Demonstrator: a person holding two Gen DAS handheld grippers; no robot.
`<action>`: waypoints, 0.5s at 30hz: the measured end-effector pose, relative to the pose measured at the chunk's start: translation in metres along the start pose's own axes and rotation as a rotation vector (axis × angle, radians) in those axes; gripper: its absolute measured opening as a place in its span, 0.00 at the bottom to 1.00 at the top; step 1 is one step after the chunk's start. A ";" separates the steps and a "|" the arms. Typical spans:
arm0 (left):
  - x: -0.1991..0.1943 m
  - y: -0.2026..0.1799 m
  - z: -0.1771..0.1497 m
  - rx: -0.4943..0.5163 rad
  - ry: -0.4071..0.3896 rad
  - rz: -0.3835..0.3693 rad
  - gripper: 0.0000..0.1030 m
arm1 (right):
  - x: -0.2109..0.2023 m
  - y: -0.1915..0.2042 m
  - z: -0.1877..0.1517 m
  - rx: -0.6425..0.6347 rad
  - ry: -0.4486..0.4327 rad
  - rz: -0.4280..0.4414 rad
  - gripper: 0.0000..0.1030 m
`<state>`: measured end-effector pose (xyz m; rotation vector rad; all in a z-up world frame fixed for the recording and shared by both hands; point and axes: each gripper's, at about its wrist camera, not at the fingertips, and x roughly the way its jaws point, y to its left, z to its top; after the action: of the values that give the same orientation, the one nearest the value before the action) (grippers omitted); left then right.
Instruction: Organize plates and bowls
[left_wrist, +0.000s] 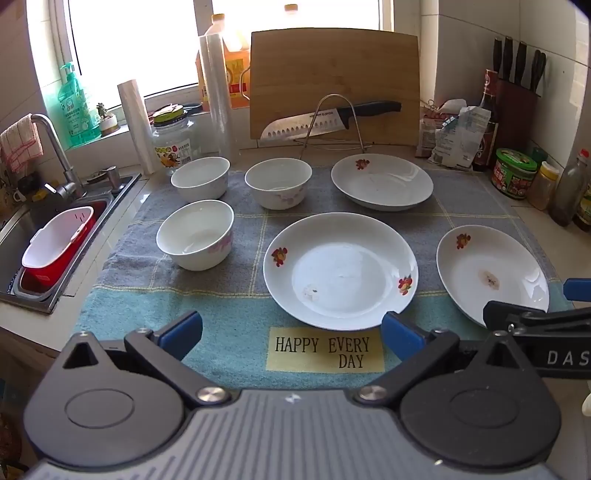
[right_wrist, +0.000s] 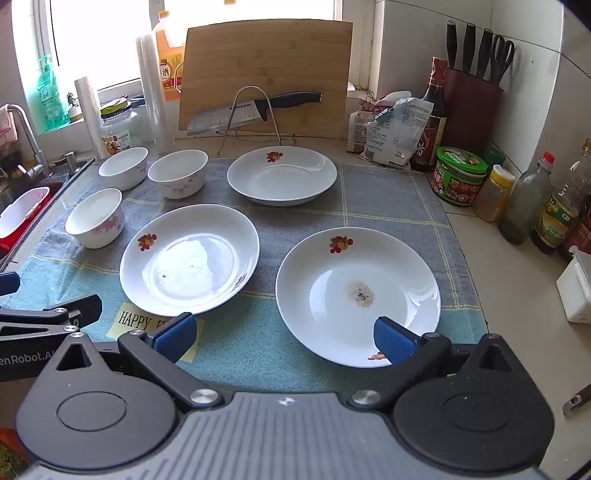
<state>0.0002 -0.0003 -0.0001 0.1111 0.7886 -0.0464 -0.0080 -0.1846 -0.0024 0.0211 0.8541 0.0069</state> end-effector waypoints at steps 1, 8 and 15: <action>0.000 -0.001 0.000 0.003 0.002 0.002 0.99 | 0.000 0.000 0.000 -0.001 0.001 0.000 1.00; 0.000 -0.001 0.003 0.005 -0.001 0.001 0.99 | 0.001 0.001 0.001 0.000 -0.005 -0.002 1.00; 0.002 0.001 0.005 0.009 0.006 0.000 0.99 | 0.001 0.003 0.003 0.002 -0.008 0.000 1.00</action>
<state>0.0053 0.0000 0.0016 0.1200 0.7942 -0.0501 -0.0051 -0.1820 -0.0009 0.0229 0.8459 0.0061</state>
